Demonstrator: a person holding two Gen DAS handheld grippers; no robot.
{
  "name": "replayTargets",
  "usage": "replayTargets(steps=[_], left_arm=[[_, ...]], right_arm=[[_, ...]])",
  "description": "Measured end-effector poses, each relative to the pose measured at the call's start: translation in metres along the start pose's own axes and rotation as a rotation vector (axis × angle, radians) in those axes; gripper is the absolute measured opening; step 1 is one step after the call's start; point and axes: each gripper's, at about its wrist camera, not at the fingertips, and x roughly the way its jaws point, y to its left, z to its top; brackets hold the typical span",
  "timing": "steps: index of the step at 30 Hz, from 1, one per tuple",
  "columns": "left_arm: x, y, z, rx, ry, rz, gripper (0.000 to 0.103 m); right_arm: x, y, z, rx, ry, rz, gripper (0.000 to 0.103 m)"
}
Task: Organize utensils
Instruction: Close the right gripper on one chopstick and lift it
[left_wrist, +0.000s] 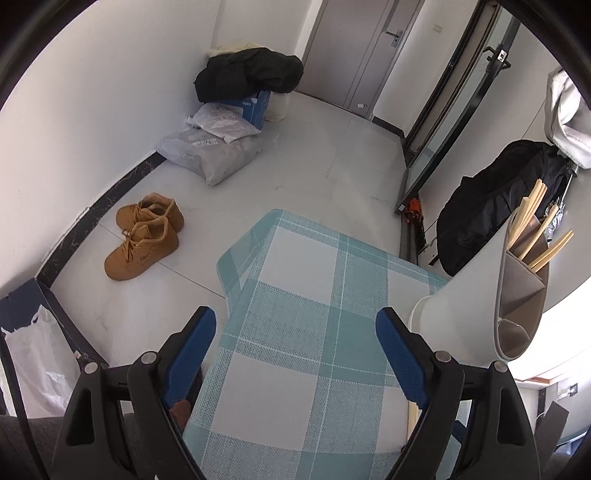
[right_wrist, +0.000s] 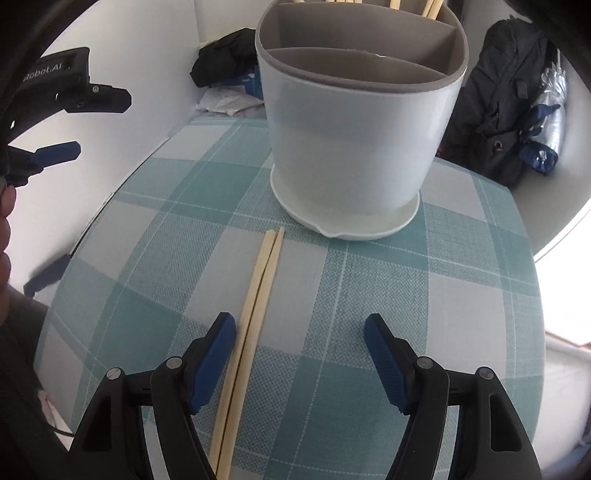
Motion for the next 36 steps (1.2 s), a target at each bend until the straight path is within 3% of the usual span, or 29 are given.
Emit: replayTargets(steps=[3, 12, 23, 27, 32, 36], left_arm=[[0.001, 0.002, 0.0, -0.01, 0.009, -0.007, 0.085], [0.0, 0.006, 0.002, -0.024, 0.013, -0.014, 0.085], [0.0, 0.009, 0.002, -0.03, 0.011, -0.015, 0.085], [0.0, 0.01, 0.001, -0.029, 0.02, -0.02, 0.085], [-0.003, 0.013, 0.002, -0.034, 0.013, -0.018, 0.085], [0.0, 0.017, 0.001, -0.049, 0.018, -0.012, 0.085]], right_arm=[[-0.006, -0.004, 0.002, 0.023, -0.006, 0.016, 0.066], [-0.009, -0.009, 0.0, 0.041, 0.009, 0.011, 0.064], [-0.012, 0.01, 0.003, -0.07, 0.0, -0.079, 0.053], [-0.008, 0.009, 0.009, -0.045, 0.024, -0.085, 0.051], [-0.001, 0.023, 0.013, -0.08, 0.054, -0.114, 0.039], [0.001, 0.023, 0.018, -0.067, 0.047, -0.116, 0.039]])
